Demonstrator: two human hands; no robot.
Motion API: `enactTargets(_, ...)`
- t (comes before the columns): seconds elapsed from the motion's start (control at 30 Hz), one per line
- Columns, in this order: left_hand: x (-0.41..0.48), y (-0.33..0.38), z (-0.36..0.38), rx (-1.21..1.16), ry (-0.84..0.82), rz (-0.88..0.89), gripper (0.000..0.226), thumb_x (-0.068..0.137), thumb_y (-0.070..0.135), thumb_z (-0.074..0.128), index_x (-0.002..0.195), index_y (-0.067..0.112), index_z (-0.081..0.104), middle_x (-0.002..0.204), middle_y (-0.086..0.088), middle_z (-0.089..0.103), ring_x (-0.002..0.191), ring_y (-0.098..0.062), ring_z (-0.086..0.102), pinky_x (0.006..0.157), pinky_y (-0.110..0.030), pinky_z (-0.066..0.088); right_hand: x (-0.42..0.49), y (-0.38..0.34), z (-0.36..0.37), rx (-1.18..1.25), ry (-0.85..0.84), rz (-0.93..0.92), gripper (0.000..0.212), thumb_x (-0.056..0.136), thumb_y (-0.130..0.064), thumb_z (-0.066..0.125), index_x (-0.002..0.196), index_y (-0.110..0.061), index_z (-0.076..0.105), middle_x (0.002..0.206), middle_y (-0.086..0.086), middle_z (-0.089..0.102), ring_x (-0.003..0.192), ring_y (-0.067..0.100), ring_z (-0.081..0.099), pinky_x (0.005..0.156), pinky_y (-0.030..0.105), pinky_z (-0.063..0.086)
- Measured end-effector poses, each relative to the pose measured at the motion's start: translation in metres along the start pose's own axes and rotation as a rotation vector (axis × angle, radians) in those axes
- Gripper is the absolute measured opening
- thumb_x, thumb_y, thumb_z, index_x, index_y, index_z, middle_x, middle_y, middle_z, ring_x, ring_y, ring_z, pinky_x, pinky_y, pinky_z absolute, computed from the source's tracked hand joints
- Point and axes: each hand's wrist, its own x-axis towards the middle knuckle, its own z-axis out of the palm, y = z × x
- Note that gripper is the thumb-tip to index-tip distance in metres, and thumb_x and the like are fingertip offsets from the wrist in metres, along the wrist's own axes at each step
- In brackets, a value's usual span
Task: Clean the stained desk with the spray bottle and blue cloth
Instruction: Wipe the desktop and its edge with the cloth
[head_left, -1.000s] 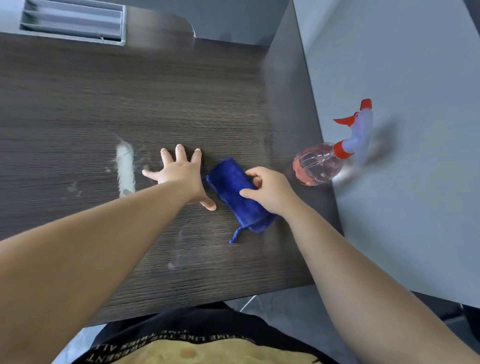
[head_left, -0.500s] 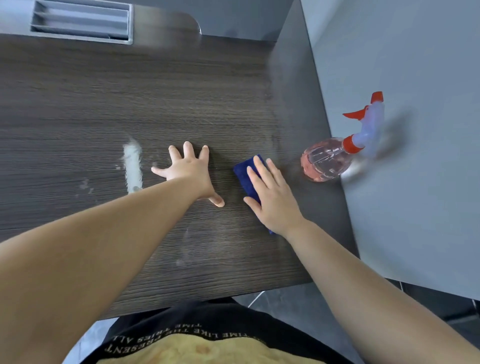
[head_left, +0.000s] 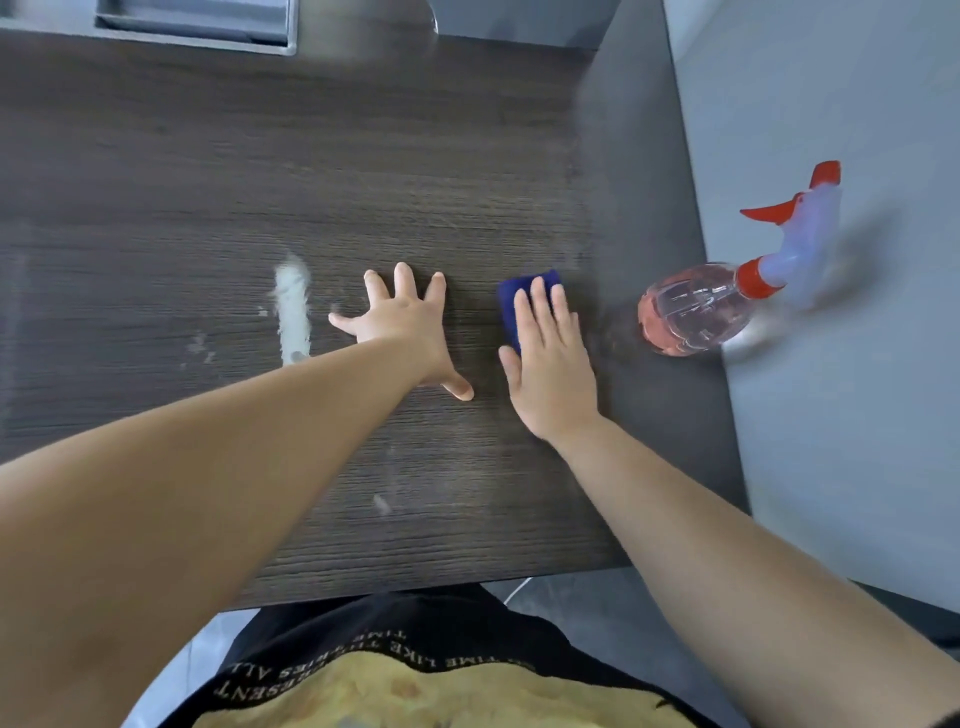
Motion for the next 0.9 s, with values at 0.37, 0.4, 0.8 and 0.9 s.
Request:
enactTargets(0.37,0.009,-0.028,-0.019,-0.120,0.090,0.010,0.109,0.057,0.062,0.078,0.145,0.029,0.022,0.145,-0.001,0.021,0.134,-0.027,0.021,0.091,-0.046,0.043,0.066,-0.014,-0.006,0.057,0.042,0.254,0.058,0.101,-0.031,0.033,0.151,-0.012,0.010,0.159,0.008,0.005,0.146,0.029,-0.001,0.118,0.042,0.006)
enactTargets(0.4,0.013,-0.034,-0.023,-0.109,0.114,-0.015,0.110,0.055,0.064,0.078,0.145,0.029,0.023,0.145,-0.002,0.021,0.134,-0.029,0.020,0.094,-0.048,0.040,0.058,-0.024,-0.001,0.041,0.018,0.070,0.058,0.100,-0.030,0.035,0.150,-0.012,0.013,0.159,0.008,0.008,0.146,0.029,0.002,0.118,0.043,0.009)
enactTargets(0.8,0.038,-0.082,-0.033,-0.127,0.059,-0.181,0.137,0.040,0.066,0.083,0.147,0.041,-0.001,0.155,-0.001,-0.009,0.143,-0.031,-0.010,0.104,-0.070,0.019,0.120,-0.016,-0.014,0.089,0.068,0.299,0.059,0.099,-0.036,0.032,0.150,-0.012,0.015,0.159,0.008,0.009,0.145,0.031,0.003,0.116,0.047,0.009)
enactTargets(0.9,0.043,-0.081,-0.034,-0.117,0.056,-0.182,0.138,0.037,0.065,0.084,0.146,0.041,0.003,0.154,-0.002,-0.005,0.142,-0.032,-0.006,0.102,-0.072,0.020,0.089,-0.015,-0.007,0.024,-0.081,-0.325,0.052,0.099,-0.028,0.037,0.148,-0.015,0.025,0.157,0.004,0.020,0.145,0.028,0.010,0.115,0.047,0.013)
